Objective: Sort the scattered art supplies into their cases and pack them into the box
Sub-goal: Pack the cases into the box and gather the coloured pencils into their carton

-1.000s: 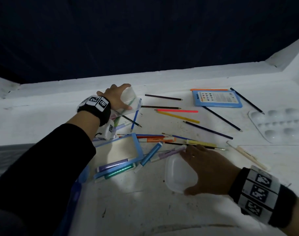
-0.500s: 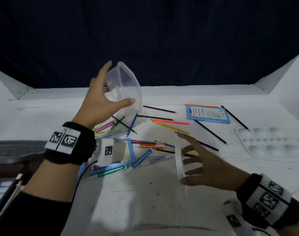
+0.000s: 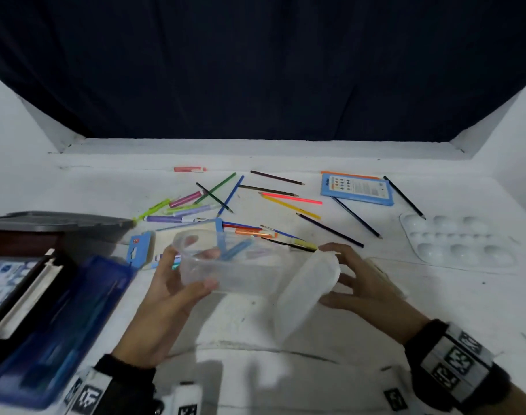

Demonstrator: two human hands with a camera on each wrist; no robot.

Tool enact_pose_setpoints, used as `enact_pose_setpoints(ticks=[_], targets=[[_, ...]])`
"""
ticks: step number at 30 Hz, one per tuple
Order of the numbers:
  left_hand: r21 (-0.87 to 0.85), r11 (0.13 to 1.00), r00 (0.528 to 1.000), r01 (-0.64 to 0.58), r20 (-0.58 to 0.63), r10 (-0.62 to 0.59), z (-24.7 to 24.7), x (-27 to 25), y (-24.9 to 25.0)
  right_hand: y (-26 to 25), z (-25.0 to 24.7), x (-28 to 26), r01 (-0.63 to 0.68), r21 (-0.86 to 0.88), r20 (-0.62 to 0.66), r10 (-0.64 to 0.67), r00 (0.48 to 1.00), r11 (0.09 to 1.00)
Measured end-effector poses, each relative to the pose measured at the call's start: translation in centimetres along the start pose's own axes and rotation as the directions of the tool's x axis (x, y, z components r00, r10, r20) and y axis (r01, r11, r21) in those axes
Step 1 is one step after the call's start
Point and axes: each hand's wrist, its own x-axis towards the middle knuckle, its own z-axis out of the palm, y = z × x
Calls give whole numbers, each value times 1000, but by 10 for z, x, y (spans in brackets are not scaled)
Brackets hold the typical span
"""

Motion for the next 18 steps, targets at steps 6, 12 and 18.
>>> enact_pose_setpoints(ticks=[6,12,18], targets=[[44,997,998,67,12,-68,20,-17,-25,27,-10,-13,-106,-248,24,115,993,963],[520,844,982,131,52,-184,33,-11,-44,35,-11,-12,-182,-397,76,230,970,899],[820,565,969,93,55,-240,35,-1,-46,20,-8,-11,-217,-361,41,248,968,907]])
